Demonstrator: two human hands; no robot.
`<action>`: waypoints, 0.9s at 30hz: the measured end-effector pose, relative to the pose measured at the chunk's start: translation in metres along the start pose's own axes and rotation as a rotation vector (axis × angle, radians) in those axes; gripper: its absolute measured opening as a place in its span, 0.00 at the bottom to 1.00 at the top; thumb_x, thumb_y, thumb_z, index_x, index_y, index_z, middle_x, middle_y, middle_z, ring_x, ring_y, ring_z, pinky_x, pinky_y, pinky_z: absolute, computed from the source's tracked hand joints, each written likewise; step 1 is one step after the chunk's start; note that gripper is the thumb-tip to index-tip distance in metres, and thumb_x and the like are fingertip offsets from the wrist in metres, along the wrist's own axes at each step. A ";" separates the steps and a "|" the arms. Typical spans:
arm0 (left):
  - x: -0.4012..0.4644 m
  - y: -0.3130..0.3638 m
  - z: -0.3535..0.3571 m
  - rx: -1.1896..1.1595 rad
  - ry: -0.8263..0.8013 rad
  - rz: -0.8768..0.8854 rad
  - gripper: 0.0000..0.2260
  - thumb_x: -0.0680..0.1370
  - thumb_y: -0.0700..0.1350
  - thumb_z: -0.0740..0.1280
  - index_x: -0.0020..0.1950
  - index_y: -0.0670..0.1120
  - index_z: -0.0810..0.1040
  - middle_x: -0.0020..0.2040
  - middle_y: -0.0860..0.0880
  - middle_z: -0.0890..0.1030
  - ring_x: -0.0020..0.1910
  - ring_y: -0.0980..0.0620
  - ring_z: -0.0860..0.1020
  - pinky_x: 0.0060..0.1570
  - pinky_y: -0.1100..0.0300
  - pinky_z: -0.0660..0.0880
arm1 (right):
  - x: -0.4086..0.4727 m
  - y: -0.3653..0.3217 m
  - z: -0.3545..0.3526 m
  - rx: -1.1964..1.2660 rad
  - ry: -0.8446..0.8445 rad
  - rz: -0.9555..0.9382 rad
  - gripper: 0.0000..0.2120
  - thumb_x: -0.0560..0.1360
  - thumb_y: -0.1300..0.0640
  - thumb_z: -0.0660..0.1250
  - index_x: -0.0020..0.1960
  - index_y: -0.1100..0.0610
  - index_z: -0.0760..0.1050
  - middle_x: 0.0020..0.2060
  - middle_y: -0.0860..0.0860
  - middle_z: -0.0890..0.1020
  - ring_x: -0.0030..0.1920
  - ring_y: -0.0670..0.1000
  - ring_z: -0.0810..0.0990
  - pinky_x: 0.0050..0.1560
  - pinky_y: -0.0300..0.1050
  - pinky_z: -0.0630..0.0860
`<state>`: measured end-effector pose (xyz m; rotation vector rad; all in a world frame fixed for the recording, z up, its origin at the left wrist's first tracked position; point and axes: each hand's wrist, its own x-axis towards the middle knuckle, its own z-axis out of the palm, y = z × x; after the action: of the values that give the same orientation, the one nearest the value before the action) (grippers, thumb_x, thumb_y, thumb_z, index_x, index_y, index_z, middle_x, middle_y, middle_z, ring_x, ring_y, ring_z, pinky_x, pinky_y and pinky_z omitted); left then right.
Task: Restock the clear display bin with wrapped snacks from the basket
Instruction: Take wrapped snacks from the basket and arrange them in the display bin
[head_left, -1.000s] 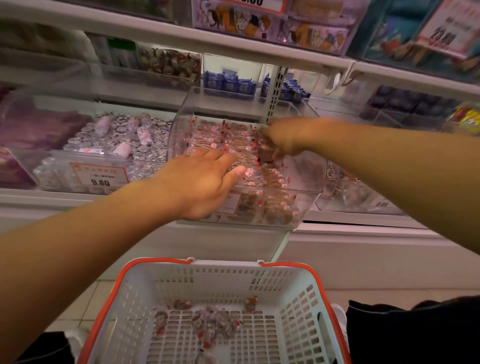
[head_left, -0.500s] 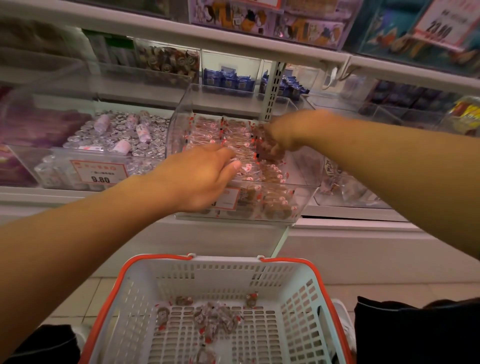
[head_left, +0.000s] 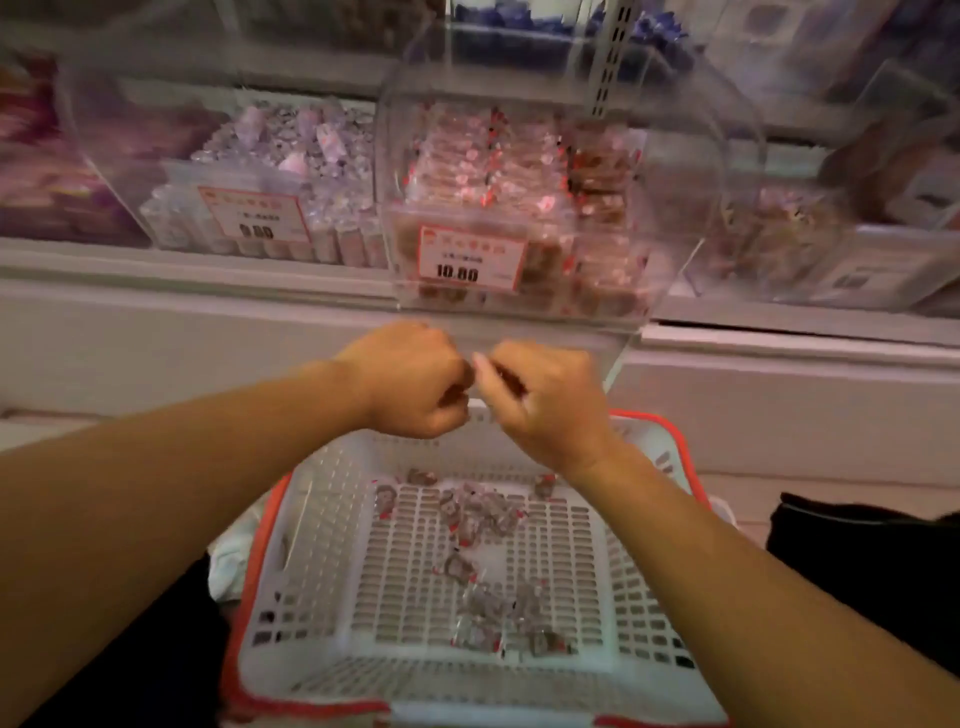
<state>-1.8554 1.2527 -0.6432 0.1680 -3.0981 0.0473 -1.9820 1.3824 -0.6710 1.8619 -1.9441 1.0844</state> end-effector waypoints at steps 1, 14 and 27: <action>-0.005 0.002 0.026 0.006 -0.184 -0.104 0.09 0.74 0.52 0.64 0.39 0.49 0.78 0.42 0.44 0.82 0.42 0.42 0.80 0.37 0.55 0.70 | -0.028 0.008 0.023 -0.007 -0.289 0.121 0.12 0.79 0.52 0.65 0.39 0.56 0.76 0.33 0.55 0.79 0.35 0.56 0.78 0.34 0.48 0.71; -0.063 0.038 0.266 -0.821 -0.420 -1.349 0.43 0.77 0.54 0.69 0.79 0.39 0.45 0.79 0.39 0.48 0.77 0.40 0.55 0.73 0.49 0.60 | -0.234 0.044 0.139 -0.081 -1.349 1.491 0.68 0.64 0.31 0.75 0.79 0.62 0.31 0.78 0.64 0.52 0.74 0.64 0.63 0.69 0.53 0.68; -0.022 0.023 0.324 -0.926 -0.146 -1.733 0.19 0.79 0.45 0.62 0.67 0.37 0.70 0.63 0.39 0.76 0.63 0.41 0.76 0.60 0.46 0.75 | -0.239 0.028 0.167 -0.119 -0.973 1.451 0.31 0.75 0.46 0.71 0.69 0.53 0.60 0.67 0.61 0.63 0.62 0.65 0.73 0.61 0.55 0.73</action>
<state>-1.8482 1.2670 -0.9681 2.4003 -1.6503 -1.2718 -1.9172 1.4531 -0.9475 0.5976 -3.9412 0.0310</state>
